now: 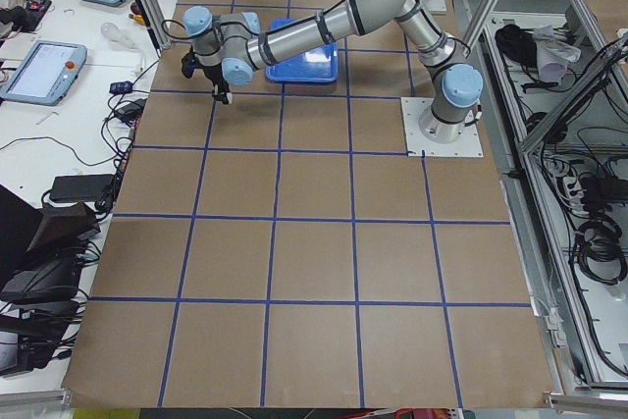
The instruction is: Assemble white blocks and place on blue tray
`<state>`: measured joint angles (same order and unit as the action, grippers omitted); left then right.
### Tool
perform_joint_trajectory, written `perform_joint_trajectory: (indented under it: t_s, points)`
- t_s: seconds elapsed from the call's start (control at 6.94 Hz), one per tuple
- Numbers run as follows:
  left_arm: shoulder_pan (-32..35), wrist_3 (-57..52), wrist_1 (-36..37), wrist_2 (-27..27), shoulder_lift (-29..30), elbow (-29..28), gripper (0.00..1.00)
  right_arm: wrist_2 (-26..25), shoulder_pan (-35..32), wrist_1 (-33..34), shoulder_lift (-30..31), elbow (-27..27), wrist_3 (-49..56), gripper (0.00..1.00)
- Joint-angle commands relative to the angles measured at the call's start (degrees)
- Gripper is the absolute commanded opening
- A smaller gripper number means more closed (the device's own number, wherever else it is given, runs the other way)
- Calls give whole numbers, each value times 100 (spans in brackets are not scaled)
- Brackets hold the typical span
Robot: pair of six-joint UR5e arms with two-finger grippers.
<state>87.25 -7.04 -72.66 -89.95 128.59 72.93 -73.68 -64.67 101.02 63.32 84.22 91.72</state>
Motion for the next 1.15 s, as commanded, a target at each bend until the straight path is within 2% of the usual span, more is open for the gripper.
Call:
perform_joint_trajectory:
  t_s: [0.0, 0.29, 0.43, 0.72, 1.01]
  points:
    - [686, 324, 82, -23, -709, 893, 23, 81, -45, 155, -529, -562, 755, 100]
    - [1160, 964, 488, 56, -1316, 1957, 23, 82, -54, 190, -742, -635, 1172, 100]
    - [1467, 1473, 924, 48, -1441, 2180, 23, 64, -72, 468, -916, -627, 1164, 100]
    - [1996, 1853, 1052, 48, -1451, 2339, 23, 82, -115, 542, -1024, -644, 1173, 100]
    - [2252, 2442, 1366, 48, -1293, 2463, 23, 90, -396, 542, -1102, -863, 1190, 100]
